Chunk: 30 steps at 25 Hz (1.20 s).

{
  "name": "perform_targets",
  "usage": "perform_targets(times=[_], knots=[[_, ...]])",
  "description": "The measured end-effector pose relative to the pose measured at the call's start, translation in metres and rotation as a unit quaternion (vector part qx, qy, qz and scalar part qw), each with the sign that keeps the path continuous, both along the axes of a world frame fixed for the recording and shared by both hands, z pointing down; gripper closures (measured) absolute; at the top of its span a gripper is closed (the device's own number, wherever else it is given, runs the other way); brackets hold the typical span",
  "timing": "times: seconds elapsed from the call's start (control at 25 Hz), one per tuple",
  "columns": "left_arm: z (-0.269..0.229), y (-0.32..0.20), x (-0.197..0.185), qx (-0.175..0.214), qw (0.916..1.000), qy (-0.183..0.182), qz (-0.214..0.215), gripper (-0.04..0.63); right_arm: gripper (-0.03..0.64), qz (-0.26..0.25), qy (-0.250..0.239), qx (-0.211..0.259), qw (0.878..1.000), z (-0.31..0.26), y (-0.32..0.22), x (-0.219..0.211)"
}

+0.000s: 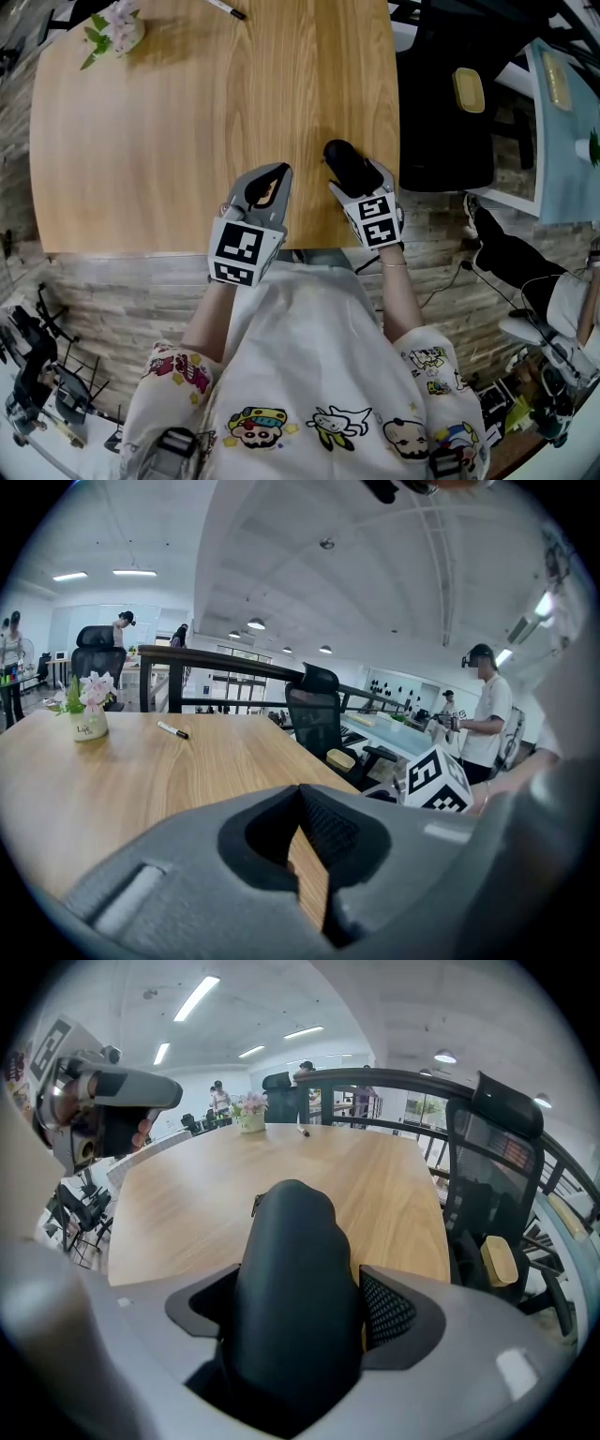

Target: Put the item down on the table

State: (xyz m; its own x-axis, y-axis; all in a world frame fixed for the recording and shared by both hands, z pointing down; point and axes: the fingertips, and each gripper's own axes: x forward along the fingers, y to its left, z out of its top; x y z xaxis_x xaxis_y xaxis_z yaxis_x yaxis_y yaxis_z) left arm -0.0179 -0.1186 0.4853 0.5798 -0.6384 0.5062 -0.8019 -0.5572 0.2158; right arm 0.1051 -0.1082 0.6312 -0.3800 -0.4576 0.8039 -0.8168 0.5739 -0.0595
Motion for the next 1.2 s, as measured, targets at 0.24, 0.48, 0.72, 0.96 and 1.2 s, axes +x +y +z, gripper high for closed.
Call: perform_targets(times=[0.24, 0.48, 0.72, 0.96, 1.2], knots=[[0.000, -0.001, -0.003, 0.000, 1.0000, 0.002, -0.002, 0.594, 0.201, -0.004, -0.007, -0.010, 1.000, 0.002, 0.004, -0.004], [-0.003, -0.001, -0.004, 0.005, 1.0000, 0.003, -0.004, 0.594, 0.184, -0.004, -0.019, -0.013, 1.000, -0.003, 0.007, -0.008], [-0.006, -0.001, -0.007, 0.011, 0.9999, 0.002, -0.009, 0.594, 0.184, -0.003, -0.028, -0.010, 1.000, -0.012, 0.010, -0.009], [-0.015, 0.000, -0.011, 0.022, 0.9996, 0.006, -0.015, 0.594, 0.184, 0.002, -0.041, 0.000, 0.999, -0.028, 0.014, -0.010], [-0.032, -0.001, -0.016, 0.041, 0.9988, 0.005, -0.024, 0.594, 0.192, 0.010, -0.057, 0.036, 0.998, -0.063, 0.010, -0.008]])
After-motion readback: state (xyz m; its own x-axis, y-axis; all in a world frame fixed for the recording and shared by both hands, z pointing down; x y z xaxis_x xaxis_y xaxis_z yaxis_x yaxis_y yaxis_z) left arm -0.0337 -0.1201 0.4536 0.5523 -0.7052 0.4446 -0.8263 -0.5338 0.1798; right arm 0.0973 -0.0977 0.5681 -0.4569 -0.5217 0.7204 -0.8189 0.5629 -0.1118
